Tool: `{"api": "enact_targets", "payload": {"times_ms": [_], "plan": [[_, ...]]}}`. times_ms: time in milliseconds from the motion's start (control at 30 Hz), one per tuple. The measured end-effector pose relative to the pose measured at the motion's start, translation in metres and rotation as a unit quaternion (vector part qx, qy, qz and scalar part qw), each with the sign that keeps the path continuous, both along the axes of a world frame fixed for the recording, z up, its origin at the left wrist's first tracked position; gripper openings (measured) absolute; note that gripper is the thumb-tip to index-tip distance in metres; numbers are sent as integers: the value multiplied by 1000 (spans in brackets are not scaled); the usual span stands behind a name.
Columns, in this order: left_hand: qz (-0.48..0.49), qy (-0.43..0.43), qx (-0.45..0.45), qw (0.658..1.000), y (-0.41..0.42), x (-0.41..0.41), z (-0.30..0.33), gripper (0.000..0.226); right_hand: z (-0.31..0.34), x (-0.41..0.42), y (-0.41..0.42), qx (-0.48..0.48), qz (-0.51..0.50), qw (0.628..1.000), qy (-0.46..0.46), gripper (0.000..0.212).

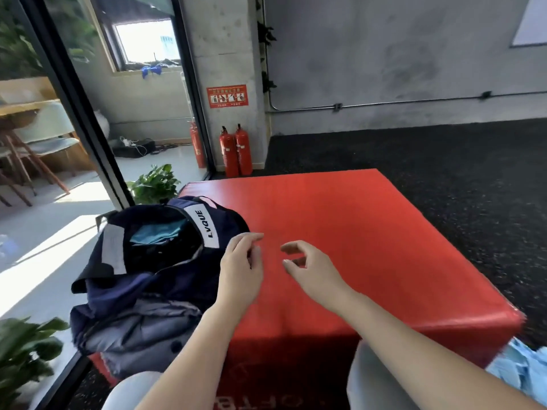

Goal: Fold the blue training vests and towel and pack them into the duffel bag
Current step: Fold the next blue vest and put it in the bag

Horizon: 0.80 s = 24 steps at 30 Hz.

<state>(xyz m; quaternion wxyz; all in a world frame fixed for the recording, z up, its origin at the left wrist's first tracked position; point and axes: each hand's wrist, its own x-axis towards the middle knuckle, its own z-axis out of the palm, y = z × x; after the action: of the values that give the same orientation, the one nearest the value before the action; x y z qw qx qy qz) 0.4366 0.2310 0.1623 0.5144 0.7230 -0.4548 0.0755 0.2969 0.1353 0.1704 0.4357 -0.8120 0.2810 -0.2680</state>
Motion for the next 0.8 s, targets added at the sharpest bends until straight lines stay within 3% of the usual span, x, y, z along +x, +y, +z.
{"api": "enact_targets", "payload": {"times_ms": [200,333,633,800], "plan": [[-138,24,28,990,-44,-106,-2,28,-23,-127,-43,20,-141,990,-13,23],[-223,32,92,970,-87,-179,-10,32,-47,-203,-67,24,-227,974,-4,24],[-349,-17,262,900,-150,-320,-62,29,-138,-341,-71,117,-373,920,21,19],[-375,-97,402,830,-153,-367,-112,31,-191,-392,-60,173,-400,898,52,15]]}}
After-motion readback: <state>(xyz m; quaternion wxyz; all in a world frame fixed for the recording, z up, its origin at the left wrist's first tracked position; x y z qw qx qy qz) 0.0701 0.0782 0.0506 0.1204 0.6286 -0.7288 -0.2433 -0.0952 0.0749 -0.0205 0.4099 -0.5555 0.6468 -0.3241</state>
